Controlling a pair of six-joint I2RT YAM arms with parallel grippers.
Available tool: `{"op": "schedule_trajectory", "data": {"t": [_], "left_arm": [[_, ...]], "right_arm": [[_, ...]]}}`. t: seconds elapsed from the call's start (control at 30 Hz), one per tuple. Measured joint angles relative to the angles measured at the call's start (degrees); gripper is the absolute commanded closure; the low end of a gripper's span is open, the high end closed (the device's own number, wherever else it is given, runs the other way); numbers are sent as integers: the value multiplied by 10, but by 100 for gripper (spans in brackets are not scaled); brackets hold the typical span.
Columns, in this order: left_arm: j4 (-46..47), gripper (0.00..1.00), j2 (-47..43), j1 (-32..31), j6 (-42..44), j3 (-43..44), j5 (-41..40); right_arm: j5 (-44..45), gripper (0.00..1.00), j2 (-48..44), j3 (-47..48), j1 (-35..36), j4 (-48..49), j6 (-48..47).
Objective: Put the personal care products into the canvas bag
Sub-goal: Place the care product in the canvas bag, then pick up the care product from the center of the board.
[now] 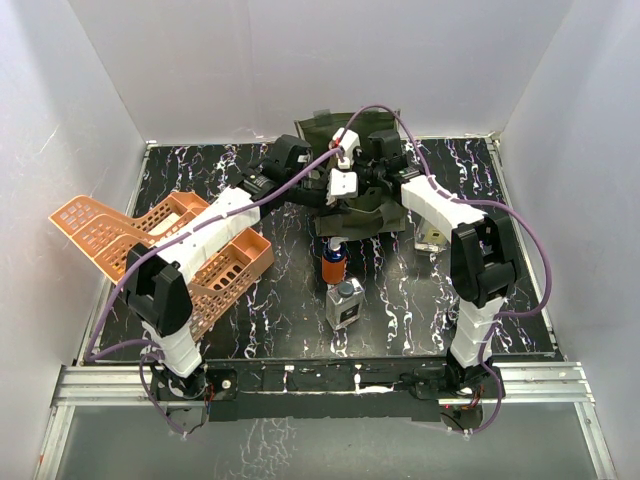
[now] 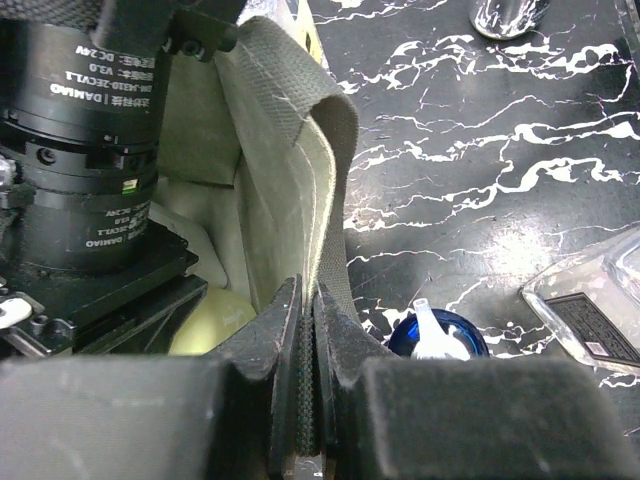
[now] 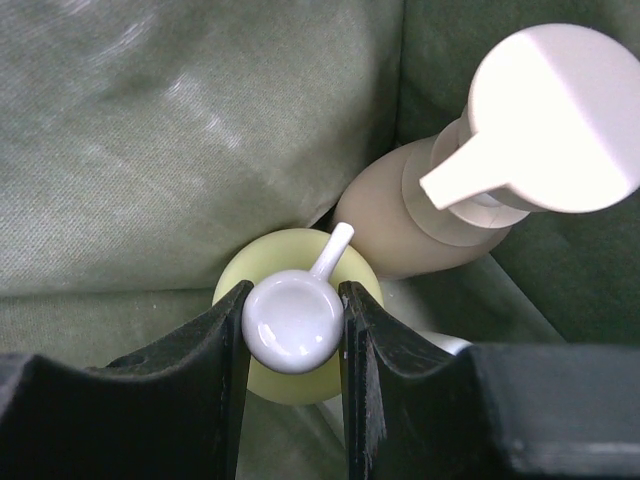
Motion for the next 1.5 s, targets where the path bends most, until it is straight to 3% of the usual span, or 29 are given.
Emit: {"op": "schedule_trajectory", "data": {"t": [0.1,0.17,0.27,0.57,0.9,1.17,1.5], "left_arm": [[0,100,5,0,-10,9,-3],[-2,100,9,0,-17,17,-3],[0,100,10,0,-23,19,-3],[24,100,8,0,-11,-1,12],[44,100,3,0,-5,-17,16],[80,100,3,0,-69,-21,-2],[111,100,8,0,-131,-21,-18]], "right_arm": [[-5,57,0,1,0,-3,-8],[-7,46,0,9,0,-16,-12],[-10,41,2,36,0,-42,-12],[-30,36,3,152,0,-87,-7],[-18,36,-11,164,-41,-157,6],[-17,36,-157,161,-136,-241,-7],[11,35,-310,136,-181,-388,-38]]}}
